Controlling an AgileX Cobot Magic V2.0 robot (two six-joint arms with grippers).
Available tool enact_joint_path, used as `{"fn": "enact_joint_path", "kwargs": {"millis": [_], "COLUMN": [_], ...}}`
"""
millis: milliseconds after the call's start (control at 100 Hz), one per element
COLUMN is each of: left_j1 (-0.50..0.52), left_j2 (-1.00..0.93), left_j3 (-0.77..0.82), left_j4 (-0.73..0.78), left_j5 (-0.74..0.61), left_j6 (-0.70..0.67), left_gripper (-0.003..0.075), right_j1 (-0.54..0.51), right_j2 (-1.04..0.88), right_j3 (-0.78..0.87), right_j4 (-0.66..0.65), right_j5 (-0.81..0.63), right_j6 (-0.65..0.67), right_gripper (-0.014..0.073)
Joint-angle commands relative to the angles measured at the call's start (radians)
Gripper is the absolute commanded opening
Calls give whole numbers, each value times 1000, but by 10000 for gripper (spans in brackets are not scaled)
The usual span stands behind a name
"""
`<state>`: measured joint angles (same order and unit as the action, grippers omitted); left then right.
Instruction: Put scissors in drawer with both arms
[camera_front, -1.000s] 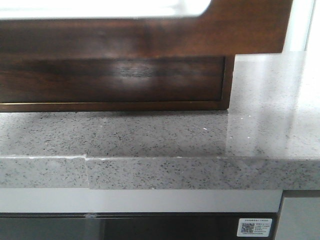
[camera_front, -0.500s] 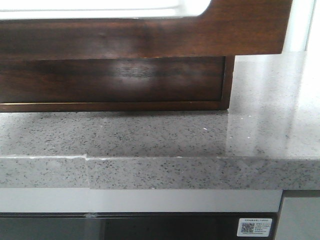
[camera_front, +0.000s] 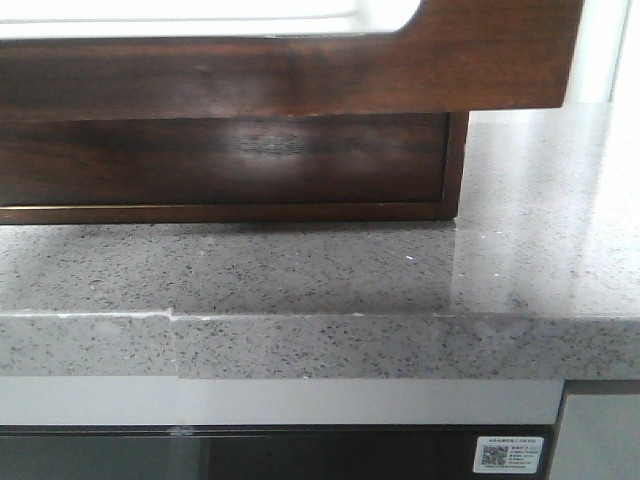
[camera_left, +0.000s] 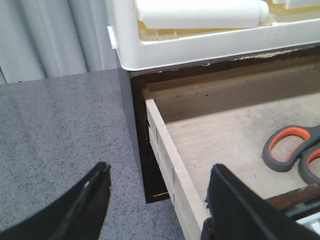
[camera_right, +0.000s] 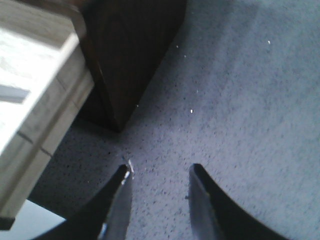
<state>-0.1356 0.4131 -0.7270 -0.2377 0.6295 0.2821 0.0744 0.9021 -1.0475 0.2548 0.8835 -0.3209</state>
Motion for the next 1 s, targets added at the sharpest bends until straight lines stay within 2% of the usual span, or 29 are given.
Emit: {"fn": "enact_joint_path", "kwargs": {"millis": [0, 160, 340, 430, 620, 760, 990], "left_j1": [-9, -9, -9, -9, -9, -9, -9], "left_j2": [8, 8, 8, 8, 8, 8, 8], "left_j3": [-27, -27, -27, -27, -27, -27, -27], "left_j4": [-18, -18, -18, -18, -18, -18, -18], "left_j5": [-91, -96, -96, -98, -100, -100, -93], "left_j6": [-11, -11, -11, -11, -11, -11, -11], "left_gripper": [400, 399, 384, 323, 118, -20, -20], "right_j1": [-10, -10, -10, -10, -10, -10, -10], "right_j2": [-97, -235, -294, -294, -294, -294, -294], "right_j3": [103, 266, 303, 303, 303, 303, 303], "right_j4": [45, 47, 43, 43, 43, 41, 35], "right_j5": [-158, -268, -306, -306, -306, -306, -285], "right_j6": [8, 8, 8, 6, 6, 6, 6], "right_gripper": [230, 230, 223, 168, -50, -69, -69]}}
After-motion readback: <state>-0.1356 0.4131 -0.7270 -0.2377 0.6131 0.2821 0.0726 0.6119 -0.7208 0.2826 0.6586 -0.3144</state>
